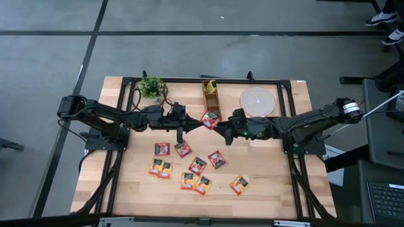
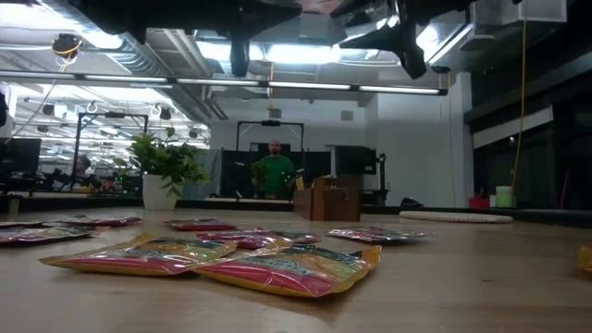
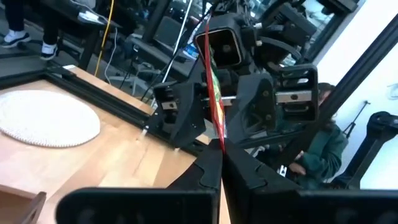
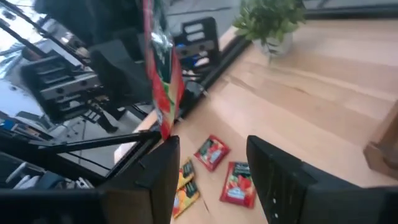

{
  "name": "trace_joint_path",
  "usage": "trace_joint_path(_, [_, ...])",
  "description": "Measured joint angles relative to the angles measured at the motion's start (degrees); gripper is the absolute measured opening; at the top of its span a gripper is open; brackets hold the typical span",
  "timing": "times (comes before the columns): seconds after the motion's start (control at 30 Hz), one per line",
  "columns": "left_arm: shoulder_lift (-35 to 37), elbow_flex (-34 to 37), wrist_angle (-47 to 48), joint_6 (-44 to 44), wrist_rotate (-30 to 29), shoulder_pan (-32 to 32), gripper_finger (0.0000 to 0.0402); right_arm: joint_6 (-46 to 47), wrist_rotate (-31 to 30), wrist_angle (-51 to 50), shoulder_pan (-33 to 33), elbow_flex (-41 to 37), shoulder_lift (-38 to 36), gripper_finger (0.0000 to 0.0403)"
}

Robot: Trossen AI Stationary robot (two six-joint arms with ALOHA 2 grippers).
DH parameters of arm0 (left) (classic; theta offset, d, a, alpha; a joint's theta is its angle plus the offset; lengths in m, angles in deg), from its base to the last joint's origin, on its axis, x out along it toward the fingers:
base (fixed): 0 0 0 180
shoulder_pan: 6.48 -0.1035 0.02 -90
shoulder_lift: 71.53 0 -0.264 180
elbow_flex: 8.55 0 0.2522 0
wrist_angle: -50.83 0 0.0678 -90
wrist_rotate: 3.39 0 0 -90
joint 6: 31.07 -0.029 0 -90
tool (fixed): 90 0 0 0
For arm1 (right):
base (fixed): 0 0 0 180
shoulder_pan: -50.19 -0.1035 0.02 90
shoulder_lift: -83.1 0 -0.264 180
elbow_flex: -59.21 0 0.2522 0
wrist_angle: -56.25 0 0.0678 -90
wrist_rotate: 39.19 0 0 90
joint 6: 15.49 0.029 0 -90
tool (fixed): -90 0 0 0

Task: Pick & Place Tea
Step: Put the red tea bag into the middle section of the wooden organizer

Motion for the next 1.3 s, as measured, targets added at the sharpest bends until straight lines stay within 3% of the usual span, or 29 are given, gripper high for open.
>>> trace_joint_path(0.17, [0.0, 0.0, -0.4, 0.0, 0.1, 0.0, 0.0002, -2.6, 2.0, 4.2, 0.0, 0.0, 0.0, 0.0188])
trace_joint_path(0.67, [-0.1, 0.0, -2.8, 0.0, 0.4, -1.6, 0.0002, -2.4, 8.5, 4.1, -0.1, 0.0, 0.0, 0.0188])
trace_joint_path(1.0, [-0.1, 0.0, -3.8, 1.3, 4.8, -2.0, 0.0002, -5.6, 4.7, 4.2, -0.2, 0.0, 0.0, 0.0188])
trace_joint_path(1.3, [-0.1, 0.0, -3.6, 1.6, 4.9, -1.9, 0.0002, -8.5, 5.4, 7.1, -0.2, 0.0, 0.0, 0.0188])
